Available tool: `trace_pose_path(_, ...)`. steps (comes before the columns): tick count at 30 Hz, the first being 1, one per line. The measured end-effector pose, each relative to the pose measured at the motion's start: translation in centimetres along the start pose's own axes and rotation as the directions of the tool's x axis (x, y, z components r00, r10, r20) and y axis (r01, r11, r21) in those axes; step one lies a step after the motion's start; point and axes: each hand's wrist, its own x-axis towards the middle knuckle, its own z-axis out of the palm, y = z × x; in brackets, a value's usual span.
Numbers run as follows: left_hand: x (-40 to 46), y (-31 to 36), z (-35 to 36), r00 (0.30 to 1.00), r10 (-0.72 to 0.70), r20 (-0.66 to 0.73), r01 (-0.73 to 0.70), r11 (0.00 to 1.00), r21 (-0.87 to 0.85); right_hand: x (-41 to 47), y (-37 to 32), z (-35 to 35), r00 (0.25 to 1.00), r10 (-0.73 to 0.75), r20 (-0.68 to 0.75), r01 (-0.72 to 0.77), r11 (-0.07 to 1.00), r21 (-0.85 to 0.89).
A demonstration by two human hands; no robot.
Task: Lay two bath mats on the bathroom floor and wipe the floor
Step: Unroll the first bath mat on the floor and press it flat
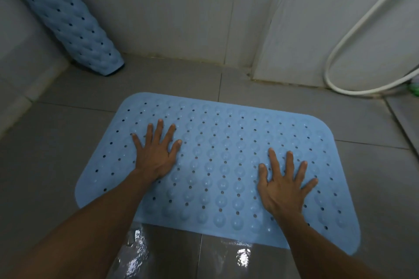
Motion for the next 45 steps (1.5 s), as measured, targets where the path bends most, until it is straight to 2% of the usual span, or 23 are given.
trace_pose_path(17, 0.2, 0.3, 0.1, 1.000, -0.013, 0.025, 0.013, 1.000, 0.018, 1.1, 0.2, -0.4, 0.999, -0.039, 0.020, 0.039, 0.999, -0.020)
trace_pose_path(24, -0.6, -0.8, -2.2, 0.973, 0.028, 0.231, -0.028, 1.000, -0.001, 1.1, 0.2, -2.4, 0.981, -0.053, 0.184, 0.068, 0.995, -0.077)
trace_pose_path(27, -1.1, -0.9, -2.3, 0.982, 0.034, 0.187, -0.032, 0.999, -0.011, 0.9, -1.5, -2.6, 0.991, -0.075, 0.113, 0.082, 0.995, -0.053)
trace_pose_path(29, -1.1, -1.3, -1.8, 0.989, 0.063, 0.134, -0.061, 0.998, -0.023, 0.7, -4.0, -2.1, 0.986, -0.154, 0.056, 0.154, 0.988, 0.005)
trace_pose_path(33, -1.1, -2.1, 0.0, 0.994, 0.110, -0.022, -0.110, 0.994, 0.002, 0.1, -9.0, 0.3, 0.961, -0.270, 0.054, 0.266, 0.961, 0.072)
trace_pose_path(38, -0.8, -2.4, 0.6, 0.986, 0.141, -0.089, -0.141, 0.990, 0.006, -0.2, -9.7, 1.8, 0.976, -0.218, 0.008, 0.218, 0.976, 0.000)
trace_pose_path(43, -0.9, -2.4, 0.6, 0.982, 0.158, -0.106, -0.158, 0.987, 0.003, -0.2, -10.7, 0.8, 0.977, -0.177, 0.121, 0.184, 0.982, -0.042)
trace_pose_path(45, -0.8, -2.4, 0.2, 0.983, 0.157, -0.092, -0.157, 0.988, 0.003, 0.0, -11.9, 0.5, 0.980, -0.158, 0.119, 0.165, 0.985, -0.058)
